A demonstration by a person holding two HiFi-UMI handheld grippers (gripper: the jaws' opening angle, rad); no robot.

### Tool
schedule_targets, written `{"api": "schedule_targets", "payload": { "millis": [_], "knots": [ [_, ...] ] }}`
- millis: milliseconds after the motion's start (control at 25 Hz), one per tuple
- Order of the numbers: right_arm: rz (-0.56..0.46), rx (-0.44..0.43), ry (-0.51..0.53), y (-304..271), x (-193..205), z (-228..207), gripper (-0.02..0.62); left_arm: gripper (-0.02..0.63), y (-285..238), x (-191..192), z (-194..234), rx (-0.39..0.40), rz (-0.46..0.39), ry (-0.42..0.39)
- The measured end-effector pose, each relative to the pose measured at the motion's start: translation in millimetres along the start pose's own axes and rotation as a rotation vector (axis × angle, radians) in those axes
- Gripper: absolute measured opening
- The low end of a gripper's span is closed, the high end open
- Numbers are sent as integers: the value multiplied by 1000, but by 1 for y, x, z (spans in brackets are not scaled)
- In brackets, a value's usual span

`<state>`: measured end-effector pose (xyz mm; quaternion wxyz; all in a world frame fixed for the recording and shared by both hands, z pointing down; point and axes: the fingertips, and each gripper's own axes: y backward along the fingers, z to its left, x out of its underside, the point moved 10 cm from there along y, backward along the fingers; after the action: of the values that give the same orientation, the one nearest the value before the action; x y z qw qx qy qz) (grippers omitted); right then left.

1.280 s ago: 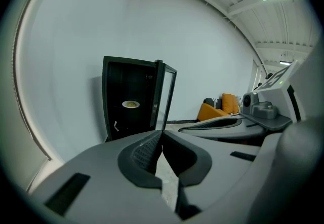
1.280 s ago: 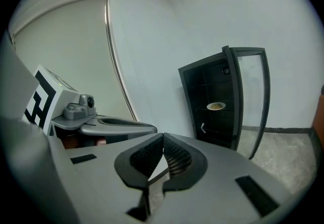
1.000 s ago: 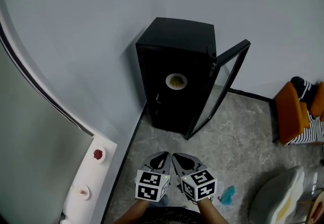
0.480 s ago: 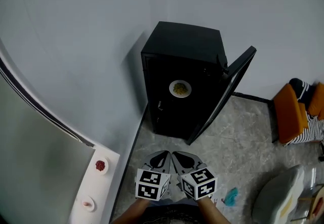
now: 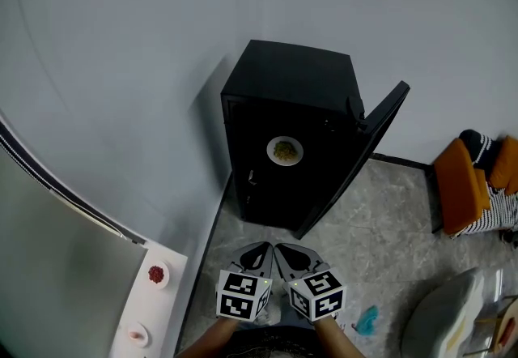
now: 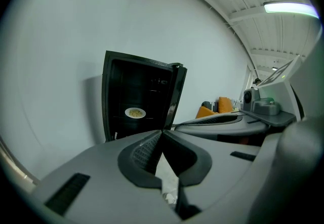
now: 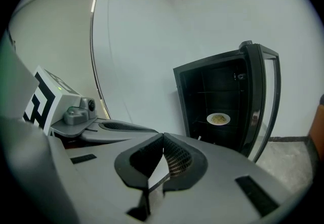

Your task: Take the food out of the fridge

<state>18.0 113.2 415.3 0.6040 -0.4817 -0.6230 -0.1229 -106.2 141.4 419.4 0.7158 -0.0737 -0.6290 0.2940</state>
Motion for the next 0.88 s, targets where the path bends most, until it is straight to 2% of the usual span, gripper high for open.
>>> {"api": "schedule_targets", "payload": {
  "millis": [360,880],
  "knots": [
    [-10,-28,-4,-19,-18,-52,21,14,-49,-23,0,-35,14,1],
    [-22,-82,8,-34,-57,-155,21,14,-143,-70,-20,-112,27,16]
  ]
}}
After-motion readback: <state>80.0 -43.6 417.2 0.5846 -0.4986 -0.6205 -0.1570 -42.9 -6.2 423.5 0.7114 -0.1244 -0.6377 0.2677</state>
